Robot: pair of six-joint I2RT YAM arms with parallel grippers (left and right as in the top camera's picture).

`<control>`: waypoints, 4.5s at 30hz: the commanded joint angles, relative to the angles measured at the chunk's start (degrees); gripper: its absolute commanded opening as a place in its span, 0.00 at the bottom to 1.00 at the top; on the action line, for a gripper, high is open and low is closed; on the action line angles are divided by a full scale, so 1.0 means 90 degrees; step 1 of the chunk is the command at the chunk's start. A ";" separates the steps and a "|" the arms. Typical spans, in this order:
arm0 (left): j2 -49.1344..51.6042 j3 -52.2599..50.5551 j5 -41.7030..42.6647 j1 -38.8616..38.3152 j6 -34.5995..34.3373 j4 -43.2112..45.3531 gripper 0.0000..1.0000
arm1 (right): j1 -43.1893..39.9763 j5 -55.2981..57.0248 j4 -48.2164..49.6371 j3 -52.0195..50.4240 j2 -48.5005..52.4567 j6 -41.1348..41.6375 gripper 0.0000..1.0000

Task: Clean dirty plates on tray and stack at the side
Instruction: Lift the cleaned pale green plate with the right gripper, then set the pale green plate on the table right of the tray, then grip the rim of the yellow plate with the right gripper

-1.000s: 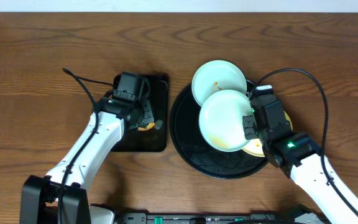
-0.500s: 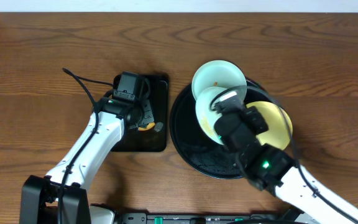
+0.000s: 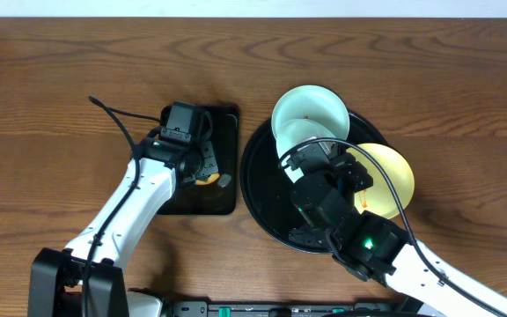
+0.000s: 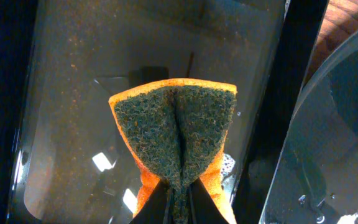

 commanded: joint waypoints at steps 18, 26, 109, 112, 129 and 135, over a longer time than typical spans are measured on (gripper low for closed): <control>0.0010 0.0015 -0.0005 0.0029 0.0112 0.0002 0.08 | -0.3908 -0.3968 -0.0534 0.0138 -0.0087 0.3908 0.01; 0.0010 0.0015 -0.0005 0.0029 0.0112 0.0000 0.07 | -0.6190 -0.5525 -0.0561 0.0138 -0.0087 0.3971 0.01; 0.0010 0.0015 0.0835 -0.0083 0.0109 0.0034 0.07 | -0.5532 -0.8104 -0.3662 0.0068 0.2004 0.2635 0.01; 0.0010 0.0015 0.1042 -0.0330 0.0109 0.0102 0.08 | -0.5132 -0.8063 -0.3495 0.0066 0.2004 0.2907 0.01; 0.0381 0.0015 0.1273 -0.3031 -0.1015 0.1503 0.08 | -0.4024 -0.7650 -0.2963 0.0063 0.2004 0.4131 0.01; 0.1022 0.0015 0.1304 -0.3752 -0.1307 0.1909 0.07 | -0.4024 -0.7650 -0.2965 0.0063 0.2004 0.4129 0.01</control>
